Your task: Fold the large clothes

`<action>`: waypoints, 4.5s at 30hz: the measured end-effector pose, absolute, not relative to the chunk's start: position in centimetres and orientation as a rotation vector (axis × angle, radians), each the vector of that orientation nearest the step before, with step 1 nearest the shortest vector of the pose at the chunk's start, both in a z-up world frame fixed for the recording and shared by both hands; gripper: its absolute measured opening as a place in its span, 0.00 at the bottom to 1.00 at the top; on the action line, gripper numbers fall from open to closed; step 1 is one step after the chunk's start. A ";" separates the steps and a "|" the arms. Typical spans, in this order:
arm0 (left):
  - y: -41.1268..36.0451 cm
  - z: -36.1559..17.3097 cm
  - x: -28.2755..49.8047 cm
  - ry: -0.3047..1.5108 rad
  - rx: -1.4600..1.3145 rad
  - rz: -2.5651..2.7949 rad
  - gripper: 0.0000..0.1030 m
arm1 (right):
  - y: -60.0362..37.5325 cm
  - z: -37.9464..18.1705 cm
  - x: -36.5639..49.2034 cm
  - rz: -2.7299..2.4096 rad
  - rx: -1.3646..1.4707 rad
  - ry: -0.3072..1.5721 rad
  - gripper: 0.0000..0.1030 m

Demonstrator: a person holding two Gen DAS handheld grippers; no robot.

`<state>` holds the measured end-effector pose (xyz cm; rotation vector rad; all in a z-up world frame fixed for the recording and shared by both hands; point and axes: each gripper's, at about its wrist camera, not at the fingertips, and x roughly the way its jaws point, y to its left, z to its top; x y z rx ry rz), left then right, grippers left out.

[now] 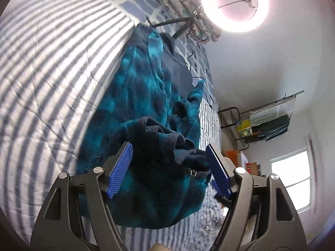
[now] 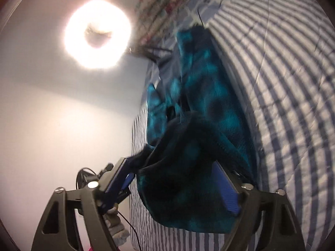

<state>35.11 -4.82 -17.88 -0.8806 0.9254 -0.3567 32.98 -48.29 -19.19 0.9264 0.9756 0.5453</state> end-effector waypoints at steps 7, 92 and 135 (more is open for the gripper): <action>-7.9 -14.8 32.4 0.910 -0.485 -0.459 0.48 | -44.0 -14.6 29.9 0.638 0.458 0.913 0.26; -1.0 -25.8 69.0 0.976 -0.594 -0.287 0.66 | -48.7 -23.0 65.4 0.448 0.372 0.960 0.57; -10.4 -10.3 50.1 0.691 -0.082 -0.400 0.07 | -44.6 -9.0 50.3 0.589 0.181 0.726 0.04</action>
